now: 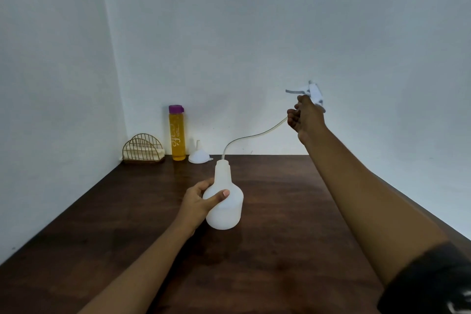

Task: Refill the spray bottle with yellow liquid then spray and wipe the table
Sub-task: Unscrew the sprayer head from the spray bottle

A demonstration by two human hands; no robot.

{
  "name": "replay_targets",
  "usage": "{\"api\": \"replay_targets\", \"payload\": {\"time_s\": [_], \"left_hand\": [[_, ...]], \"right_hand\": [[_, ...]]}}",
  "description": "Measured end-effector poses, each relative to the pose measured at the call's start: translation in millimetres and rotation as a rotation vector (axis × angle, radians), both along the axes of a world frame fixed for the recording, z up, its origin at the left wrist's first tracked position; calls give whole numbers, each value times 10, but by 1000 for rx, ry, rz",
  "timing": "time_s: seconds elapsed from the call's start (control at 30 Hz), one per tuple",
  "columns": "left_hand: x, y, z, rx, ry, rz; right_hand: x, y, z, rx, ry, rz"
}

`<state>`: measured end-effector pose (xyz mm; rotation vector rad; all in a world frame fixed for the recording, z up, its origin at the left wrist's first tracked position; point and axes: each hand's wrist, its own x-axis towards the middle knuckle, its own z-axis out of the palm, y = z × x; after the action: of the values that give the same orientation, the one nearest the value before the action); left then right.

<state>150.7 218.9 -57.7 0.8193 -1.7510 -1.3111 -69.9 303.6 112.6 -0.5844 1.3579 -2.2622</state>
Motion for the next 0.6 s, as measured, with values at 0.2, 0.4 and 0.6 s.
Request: {"api": "replay_targets", "payload": {"time_s": [0.2, 0.4, 0.6], "left_hand": [[-13, -40, -39, 19, 53, -41], [-29, -62, -61, 51, 62, -61], [-4, -81, -84, 27, 76, -89]], "right_hand": [[-185, -382, 103, 137, -43, 54], [-228, -471, -96, 326, -64, 289], [-466, -341, -250, 601, -21, 520]]}}
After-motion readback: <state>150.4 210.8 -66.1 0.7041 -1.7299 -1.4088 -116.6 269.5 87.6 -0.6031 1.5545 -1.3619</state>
